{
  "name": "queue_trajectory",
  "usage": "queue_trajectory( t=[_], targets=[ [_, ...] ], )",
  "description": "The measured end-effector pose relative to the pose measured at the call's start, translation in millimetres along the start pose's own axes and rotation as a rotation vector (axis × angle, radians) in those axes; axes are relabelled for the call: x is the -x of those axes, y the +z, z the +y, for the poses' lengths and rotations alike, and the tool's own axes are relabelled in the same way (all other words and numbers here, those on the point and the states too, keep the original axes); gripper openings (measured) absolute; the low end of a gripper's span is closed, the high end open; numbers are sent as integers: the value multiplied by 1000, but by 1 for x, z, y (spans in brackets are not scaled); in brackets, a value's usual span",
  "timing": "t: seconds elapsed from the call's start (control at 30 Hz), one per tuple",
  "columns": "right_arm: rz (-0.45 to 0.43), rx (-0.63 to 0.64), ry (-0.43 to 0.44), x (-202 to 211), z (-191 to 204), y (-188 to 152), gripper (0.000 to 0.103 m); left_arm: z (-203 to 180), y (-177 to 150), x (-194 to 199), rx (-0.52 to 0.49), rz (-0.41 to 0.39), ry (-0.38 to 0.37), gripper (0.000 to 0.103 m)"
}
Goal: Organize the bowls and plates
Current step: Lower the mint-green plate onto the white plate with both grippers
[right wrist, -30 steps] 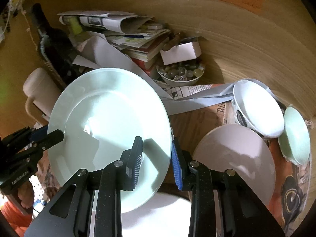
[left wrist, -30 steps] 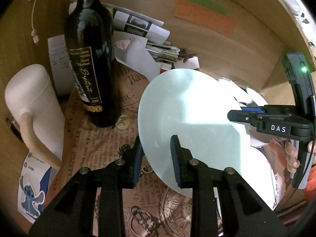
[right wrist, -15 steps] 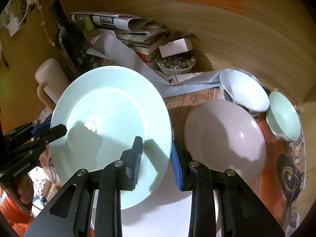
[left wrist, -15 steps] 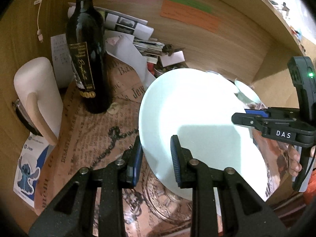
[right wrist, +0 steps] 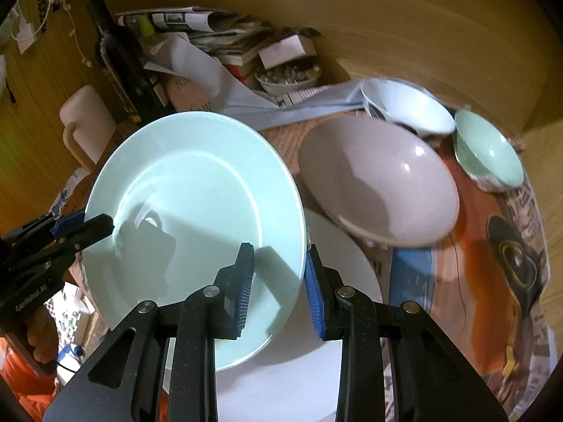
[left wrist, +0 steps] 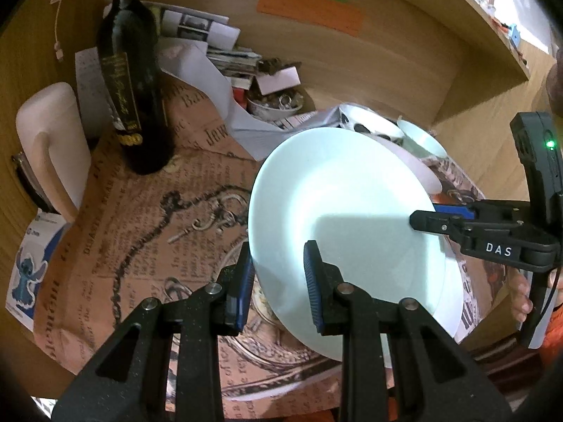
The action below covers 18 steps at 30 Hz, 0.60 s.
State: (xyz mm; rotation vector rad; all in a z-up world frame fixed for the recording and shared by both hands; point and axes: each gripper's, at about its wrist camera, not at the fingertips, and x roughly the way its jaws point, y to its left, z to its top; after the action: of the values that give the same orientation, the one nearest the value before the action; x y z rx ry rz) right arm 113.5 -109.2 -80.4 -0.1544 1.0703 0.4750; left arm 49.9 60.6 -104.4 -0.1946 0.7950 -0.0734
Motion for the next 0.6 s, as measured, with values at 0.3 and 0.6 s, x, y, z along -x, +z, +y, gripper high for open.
queue_trajectory(
  t=[0.3, 0.6],
  targets=[
    [6, -38, -2, 3, -14, -22, 26, -16, -12, -9, -10, 39, -30, 27],
    [9, -73, 6, 5, -24, -39, 26, -28, -17, -15, -13, 59, -47, 27]
  ],
)
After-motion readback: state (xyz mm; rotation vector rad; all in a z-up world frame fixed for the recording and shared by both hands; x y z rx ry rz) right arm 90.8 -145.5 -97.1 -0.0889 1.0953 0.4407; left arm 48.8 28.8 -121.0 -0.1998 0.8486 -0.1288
